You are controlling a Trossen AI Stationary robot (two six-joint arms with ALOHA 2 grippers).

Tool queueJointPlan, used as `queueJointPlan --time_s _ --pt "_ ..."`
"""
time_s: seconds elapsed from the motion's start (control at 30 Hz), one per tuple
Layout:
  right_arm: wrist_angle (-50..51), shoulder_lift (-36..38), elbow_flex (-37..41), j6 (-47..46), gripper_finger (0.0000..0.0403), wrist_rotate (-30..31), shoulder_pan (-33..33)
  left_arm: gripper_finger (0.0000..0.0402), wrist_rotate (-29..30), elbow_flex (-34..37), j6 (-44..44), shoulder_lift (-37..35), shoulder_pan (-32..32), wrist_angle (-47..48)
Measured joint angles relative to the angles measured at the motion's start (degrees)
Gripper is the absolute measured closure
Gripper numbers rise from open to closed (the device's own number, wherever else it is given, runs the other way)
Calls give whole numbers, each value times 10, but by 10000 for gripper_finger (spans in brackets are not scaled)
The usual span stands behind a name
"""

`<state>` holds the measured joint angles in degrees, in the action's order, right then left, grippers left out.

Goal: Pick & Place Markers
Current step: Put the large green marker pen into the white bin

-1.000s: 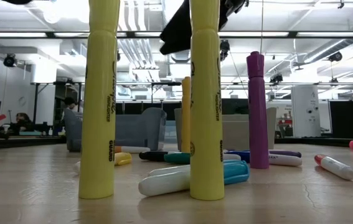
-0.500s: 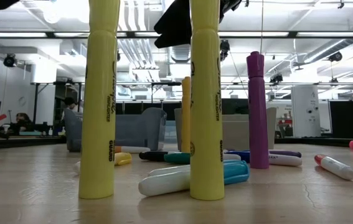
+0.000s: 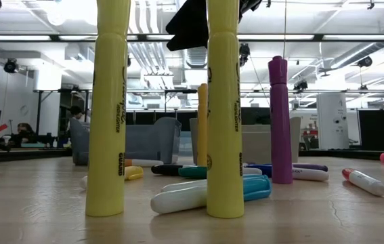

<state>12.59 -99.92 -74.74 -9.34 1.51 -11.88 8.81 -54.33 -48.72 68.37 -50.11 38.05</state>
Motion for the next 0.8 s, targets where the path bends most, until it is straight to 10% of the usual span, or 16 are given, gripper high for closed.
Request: queueJointPlan --time_s 0.8 --pt "-1 0 0 0 227 1 0 239 -2 59 -55 2 -8 -57"
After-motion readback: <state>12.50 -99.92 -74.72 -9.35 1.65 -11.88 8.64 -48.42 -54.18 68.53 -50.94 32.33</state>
